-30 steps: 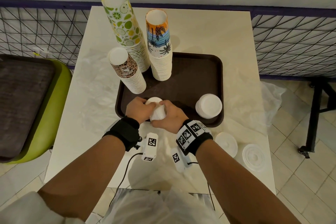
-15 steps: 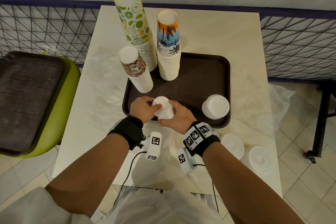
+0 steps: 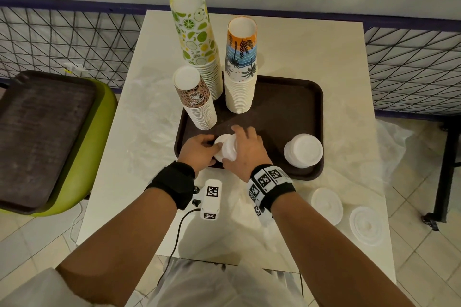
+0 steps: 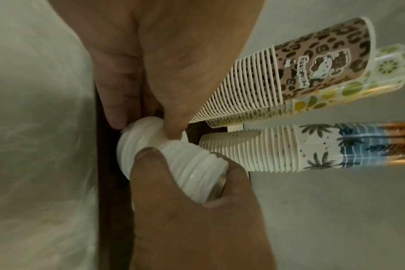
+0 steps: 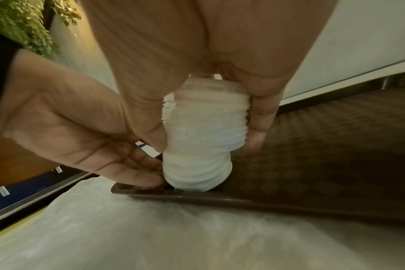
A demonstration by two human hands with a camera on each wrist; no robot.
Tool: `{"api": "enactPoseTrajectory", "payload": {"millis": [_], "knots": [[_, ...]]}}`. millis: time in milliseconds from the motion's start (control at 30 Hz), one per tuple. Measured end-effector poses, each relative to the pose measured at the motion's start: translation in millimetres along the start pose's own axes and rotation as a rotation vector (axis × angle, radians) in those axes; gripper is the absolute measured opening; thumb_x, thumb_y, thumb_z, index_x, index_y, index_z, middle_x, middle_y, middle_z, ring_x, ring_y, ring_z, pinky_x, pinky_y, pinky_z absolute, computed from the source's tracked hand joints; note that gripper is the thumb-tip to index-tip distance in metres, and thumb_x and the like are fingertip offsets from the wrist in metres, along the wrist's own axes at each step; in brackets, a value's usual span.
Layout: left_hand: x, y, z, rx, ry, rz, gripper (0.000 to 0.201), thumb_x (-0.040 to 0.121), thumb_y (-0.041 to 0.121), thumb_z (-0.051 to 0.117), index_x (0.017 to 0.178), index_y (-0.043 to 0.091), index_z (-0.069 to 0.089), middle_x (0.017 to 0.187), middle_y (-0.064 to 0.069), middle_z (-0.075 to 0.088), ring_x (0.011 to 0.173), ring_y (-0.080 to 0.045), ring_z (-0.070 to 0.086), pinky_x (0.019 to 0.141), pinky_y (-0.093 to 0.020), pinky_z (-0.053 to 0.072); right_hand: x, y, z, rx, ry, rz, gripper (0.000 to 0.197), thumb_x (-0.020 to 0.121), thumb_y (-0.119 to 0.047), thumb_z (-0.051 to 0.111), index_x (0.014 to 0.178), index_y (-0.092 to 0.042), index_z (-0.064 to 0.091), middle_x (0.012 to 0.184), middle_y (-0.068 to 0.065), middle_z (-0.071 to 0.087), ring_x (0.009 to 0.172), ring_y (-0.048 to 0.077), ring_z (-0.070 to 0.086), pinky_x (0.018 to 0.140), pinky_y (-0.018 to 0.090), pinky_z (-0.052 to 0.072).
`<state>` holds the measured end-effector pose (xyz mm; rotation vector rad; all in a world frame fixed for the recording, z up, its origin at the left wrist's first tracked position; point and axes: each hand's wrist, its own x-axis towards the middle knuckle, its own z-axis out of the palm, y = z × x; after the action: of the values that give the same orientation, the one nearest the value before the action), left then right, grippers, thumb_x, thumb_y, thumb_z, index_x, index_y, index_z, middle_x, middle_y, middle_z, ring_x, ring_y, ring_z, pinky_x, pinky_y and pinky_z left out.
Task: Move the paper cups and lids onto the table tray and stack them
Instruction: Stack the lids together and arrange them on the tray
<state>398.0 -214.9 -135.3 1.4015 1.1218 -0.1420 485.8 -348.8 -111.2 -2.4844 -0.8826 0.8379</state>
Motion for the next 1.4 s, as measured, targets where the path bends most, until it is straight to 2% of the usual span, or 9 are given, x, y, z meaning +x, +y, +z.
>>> {"api": "enactPoseTrajectory", "payload": {"millis": [167,300,467,700,833,900,1033,1200,1400], "knots": [[-7.0,3.2,-3.7,-0.183,-0.064,-0.105,0.026,0.103,0.032,0.056,0.123,0.022,0.069,0.122,-0.008,0.073,0.112,-0.026,0.070,0.091,-0.042,0.061,5.0,-1.4,7.5,-0.078,-0.007,-0.031,0.098,0.077,-0.042,0.078,0.154,-0.022,0.020,0.141,0.010,0.033,0.124,0.034,0.041,0.107,0.041,0.038],[-15.1,9.8,-2.4,-0.173,-0.110,-0.097,0.036,0.096,0.041,0.052,0.117,0.019,0.072,0.114,-0.008,0.077,0.111,-0.027,0.070,0.092,-0.042,0.061,11.8,-12.2,12.8,-0.183,-0.024,-0.083,0.108,0.078,-0.038,0.080,0.157,-0.022,0.008,0.143,0.011,0.031,0.130,0.036,0.037,0.108,0.043,0.038],[-21.4,13.0,-4.0,-0.061,-0.188,-0.007,0.060,0.087,0.041,0.056,0.147,0.041,0.049,0.127,-0.002,0.069,0.113,-0.024,0.069,0.091,-0.040,0.061,19.5,-16.7,16.7,-0.224,-0.027,-0.098,0.105,0.083,-0.034,0.074,0.158,-0.021,0.003,0.146,0.009,0.027,0.128,0.037,0.039,0.106,0.045,0.040],[-26.3,22.2,-1.9,0.377,-0.134,0.142,0.051,0.091,0.051,0.043,0.127,0.023,0.066,0.117,-0.004,0.073,0.111,-0.024,0.067,0.100,-0.048,0.054,15.5,-6.7,11.3,0.082,-0.044,-0.164,0.122,0.069,-0.035,0.086,0.158,-0.026,0.003,0.156,0.007,0.022,0.142,0.034,0.027,0.117,0.046,0.026],[-30.8,25.4,8.0,0.532,-0.007,0.196,0.033,0.106,0.027,0.039,0.083,0.010,0.056,0.085,-0.009,0.061,0.089,-0.029,0.057,0.076,-0.035,0.039,2.0,-0.7,10.1,0.649,-0.068,0.032,0.095,0.086,-0.018,0.071,0.158,-0.028,0.010,0.161,0.003,0.021,0.147,0.022,0.025,0.118,0.037,0.029],[-29.8,22.6,12.5,0.556,0.043,0.192,0.034,0.107,0.022,0.039,0.078,0.009,0.049,0.081,-0.011,0.054,0.085,-0.031,0.052,0.072,-0.033,0.033,-3.8,1.6,10.3,0.856,-0.081,0.145,0.070,0.098,-0.015,0.052,0.159,-0.024,0.018,0.161,0.006,0.027,0.146,0.022,0.030,0.118,0.035,0.028],[-30.1,19.2,16.8,0.494,0.061,0.180,0.031,0.105,0.028,0.044,0.083,0.010,0.057,0.081,-0.005,0.059,0.085,-0.027,0.055,0.066,-0.029,0.037,-0.1,5.1,8.5,0.659,-0.085,0.240,0.054,0.107,-0.026,0.037,0.159,-0.016,0.022,0.157,0.013,0.037,0.143,0.027,0.038,0.116,0.033,0.028],[-30.4,20.6,14.5,0.453,0.029,0.182,0.035,0.102,0.036,0.052,0.121,0.011,0.067,0.112,-0.007,0.071,0.105,-0.027,0.063,0.095,-0.040,0.050,10.0,2.7,10.3,0.486,0.074,0.327,0.046,0.101,-0.032,0.049,0.144,-0.013,0.051,0.140,0.012,0.058,0.127,0.031,0.055,0.108,0.040,0.045],[-26.9,23.2,9.3,0.367,0.013,0.118,0.045,0.091,0.051,0.055,0.107,0.010,0.068,0.100,-0.009,0.071,0.097,-0.030,0.069,0.093,-0.052,0.058,12.3,-1.9,4.7,0.508,0.096,0.296,0.038,0.102,-0.029,0.049,0.138,-0.021,0.058,0.130,0.009,0.065,0.119,0.029,0.060,0.099,0.036,0.048]]}}
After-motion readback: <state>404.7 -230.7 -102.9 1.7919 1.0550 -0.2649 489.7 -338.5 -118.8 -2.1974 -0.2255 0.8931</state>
